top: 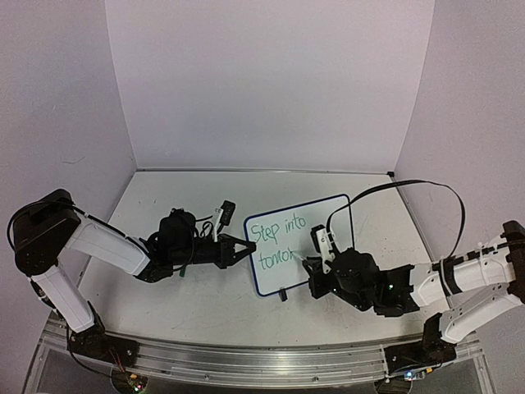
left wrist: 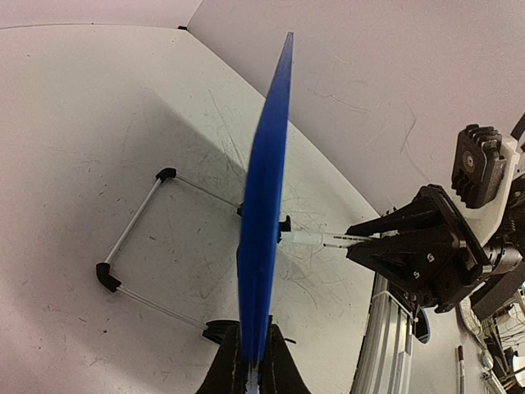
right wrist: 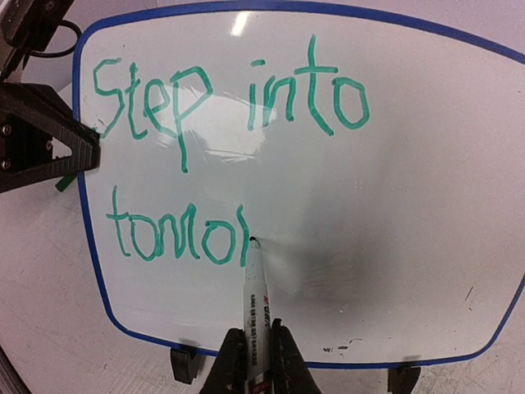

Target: Write a sentence on the whiteboard

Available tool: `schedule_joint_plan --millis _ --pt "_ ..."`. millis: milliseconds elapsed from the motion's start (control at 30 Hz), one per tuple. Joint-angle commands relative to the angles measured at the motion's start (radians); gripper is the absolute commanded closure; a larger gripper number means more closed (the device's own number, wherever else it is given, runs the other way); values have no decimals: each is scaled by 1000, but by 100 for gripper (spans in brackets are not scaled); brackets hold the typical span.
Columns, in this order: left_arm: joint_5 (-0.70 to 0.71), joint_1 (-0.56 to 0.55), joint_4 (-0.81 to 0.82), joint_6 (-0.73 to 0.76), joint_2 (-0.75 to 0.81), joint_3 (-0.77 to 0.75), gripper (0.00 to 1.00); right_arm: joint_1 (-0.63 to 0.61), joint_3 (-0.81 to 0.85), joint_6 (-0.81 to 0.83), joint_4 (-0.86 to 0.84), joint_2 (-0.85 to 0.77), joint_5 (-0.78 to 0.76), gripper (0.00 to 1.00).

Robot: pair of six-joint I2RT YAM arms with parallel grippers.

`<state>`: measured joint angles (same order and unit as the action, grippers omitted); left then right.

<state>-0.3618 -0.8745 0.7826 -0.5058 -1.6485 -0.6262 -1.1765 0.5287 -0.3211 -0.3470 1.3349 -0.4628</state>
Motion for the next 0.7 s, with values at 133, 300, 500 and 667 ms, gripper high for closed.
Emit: schedule_joint_plan --millis 133,300,500,667 --pt "24 -4 -47 -3 15 3 100 16 48 9 -30 15 -53 100" --pt "24 -4 -48 -3 20 8 100 16 50 -26 5 8 -94 100" --pt "23 -5 -47 -5 17 8 100 16 32 -30 10 -39 -81 100" --pt "24 -5 -47 -4 18 9 100 17 -8 -14 -6 -96 -39 100"
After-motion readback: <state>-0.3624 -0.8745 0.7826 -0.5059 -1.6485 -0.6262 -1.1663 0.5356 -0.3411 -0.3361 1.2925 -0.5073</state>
